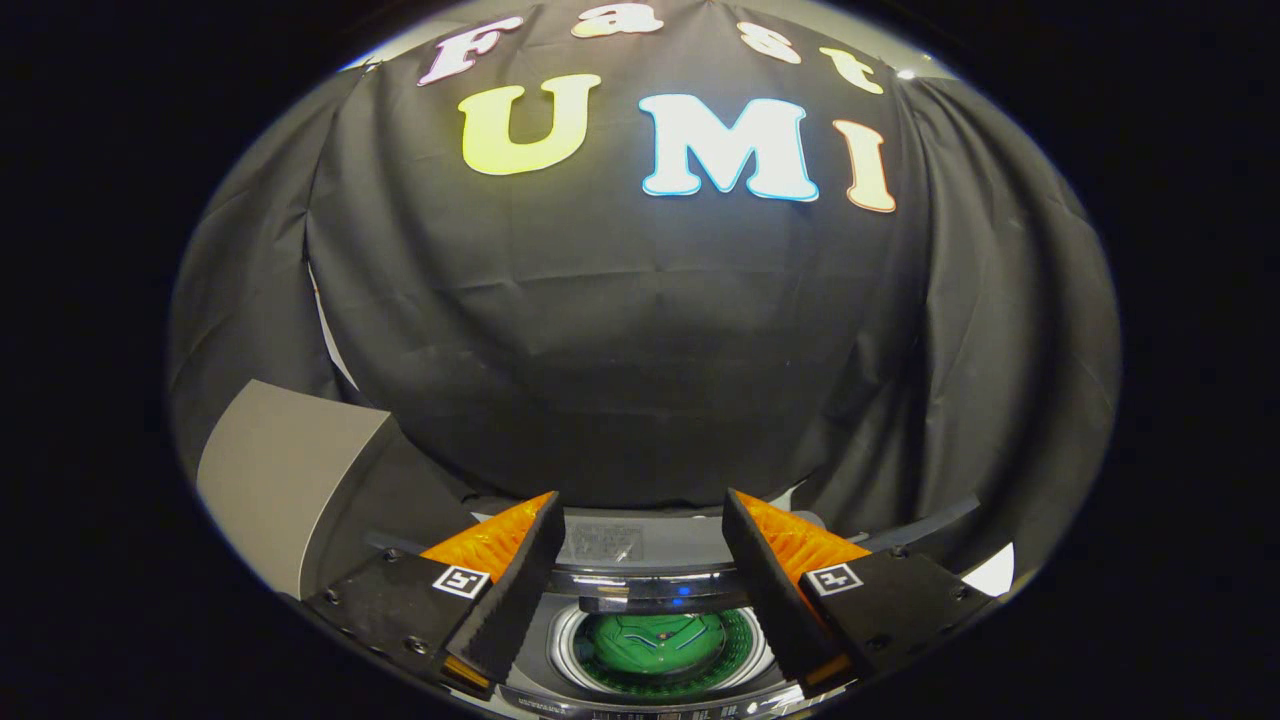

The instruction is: Put the clothes into the washing machine and then close the washing machine lid.

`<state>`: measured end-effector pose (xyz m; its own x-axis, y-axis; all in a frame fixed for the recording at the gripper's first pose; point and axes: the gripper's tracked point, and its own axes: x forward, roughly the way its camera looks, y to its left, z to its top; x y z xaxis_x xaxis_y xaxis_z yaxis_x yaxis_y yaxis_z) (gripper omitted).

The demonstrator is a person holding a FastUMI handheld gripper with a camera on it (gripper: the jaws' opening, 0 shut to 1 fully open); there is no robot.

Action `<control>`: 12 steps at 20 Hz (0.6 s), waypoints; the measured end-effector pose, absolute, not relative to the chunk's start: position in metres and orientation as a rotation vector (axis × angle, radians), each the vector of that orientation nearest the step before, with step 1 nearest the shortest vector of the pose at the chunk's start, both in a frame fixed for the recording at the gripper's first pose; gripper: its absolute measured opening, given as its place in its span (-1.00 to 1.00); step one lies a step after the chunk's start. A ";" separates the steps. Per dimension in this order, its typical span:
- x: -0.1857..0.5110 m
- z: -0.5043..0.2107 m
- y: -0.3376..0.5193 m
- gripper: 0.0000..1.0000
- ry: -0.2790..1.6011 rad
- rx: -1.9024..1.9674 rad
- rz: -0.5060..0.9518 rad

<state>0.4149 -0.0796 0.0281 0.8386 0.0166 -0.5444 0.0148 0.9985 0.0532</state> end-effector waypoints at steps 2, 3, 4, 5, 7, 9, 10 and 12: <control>0.417 0.027 -0.079 0.98 0.564 0.053 0.002; 0.417 0.028 -0.079 0.97 0.548 0.051 0.005; 0.418 0.029 -0.079 0.97 0.529 0.053 0.006; 0.417 0.029 -0.078 0.97 0.519 0.057 0.004; 0.419 0.029 -0.079 0.97 0.519 0.058 0.001; 0.418 0.029 -0.079 0.97 0.529 0.067 -0.001; 0.418 0.028 -0.078 0.97 0.532 0.069 0.000; 0.419 0.030 -0.079 0.97 0.510 0.078 -0.006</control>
